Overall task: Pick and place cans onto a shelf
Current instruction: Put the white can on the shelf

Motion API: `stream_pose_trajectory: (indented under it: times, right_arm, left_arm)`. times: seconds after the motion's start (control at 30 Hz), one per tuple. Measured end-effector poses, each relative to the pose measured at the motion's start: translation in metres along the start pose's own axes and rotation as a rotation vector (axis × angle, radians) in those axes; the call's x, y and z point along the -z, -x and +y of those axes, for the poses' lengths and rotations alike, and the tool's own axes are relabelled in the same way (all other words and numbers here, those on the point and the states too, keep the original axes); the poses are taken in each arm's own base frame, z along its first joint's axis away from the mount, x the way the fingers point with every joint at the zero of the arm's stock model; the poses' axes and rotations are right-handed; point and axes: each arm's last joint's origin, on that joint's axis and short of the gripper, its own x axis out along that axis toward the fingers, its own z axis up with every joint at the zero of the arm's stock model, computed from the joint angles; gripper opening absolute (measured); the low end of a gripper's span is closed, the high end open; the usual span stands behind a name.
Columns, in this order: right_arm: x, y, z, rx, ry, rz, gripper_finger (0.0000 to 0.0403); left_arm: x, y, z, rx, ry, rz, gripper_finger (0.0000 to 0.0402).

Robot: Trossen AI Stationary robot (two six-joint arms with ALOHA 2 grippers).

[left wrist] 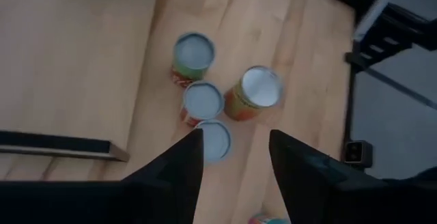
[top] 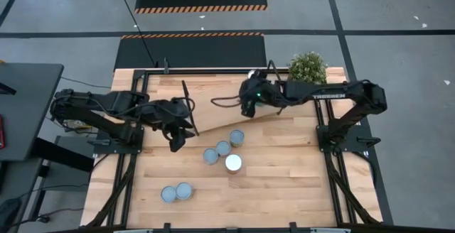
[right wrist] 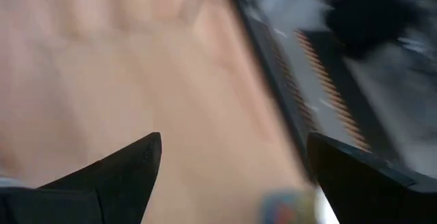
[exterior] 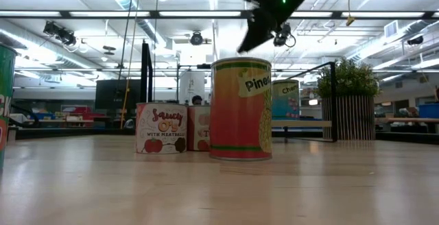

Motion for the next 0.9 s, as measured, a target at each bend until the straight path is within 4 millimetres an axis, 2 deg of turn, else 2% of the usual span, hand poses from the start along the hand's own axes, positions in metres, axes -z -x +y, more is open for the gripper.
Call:
stream_pose_trajectory:
  times: [0.13,0.27,0.43,0.67,0.9]
  right_arm:
    - [-0.005,0.007,0.017,-0.184,-0.034,-0.056,0.0373]
    - [-0.007,0.013,0.032,-0.328,-0.049,-0.073,0.0374]
    - [0.003,0.015,0.049,-0.44,-0.021,-0.033,0.0386]
    - [0.015,0.019,0.07,-0.51,0.032,0.011,0.0397]
    - [0.045,0.014,0.088,-0.536,0.085,0.101,0.0399]
  left_arm:
    - [0.002,0.0,-0.002,-0.044,0.006,-0.02,0.0196]
    - [0.001,-0.007,-0.003,-0.062,0.01,-0.01,0.0243]
    - [0.001,-0.022,-0.007,-0.055,0.026,0.035,0.0286]
    - [0.0,-0.031,-0.015,-0.004,0.091,0.044,0.029]
    - [0.006,-0.029,-0.023,0.02,0.129,0.064,0.029]
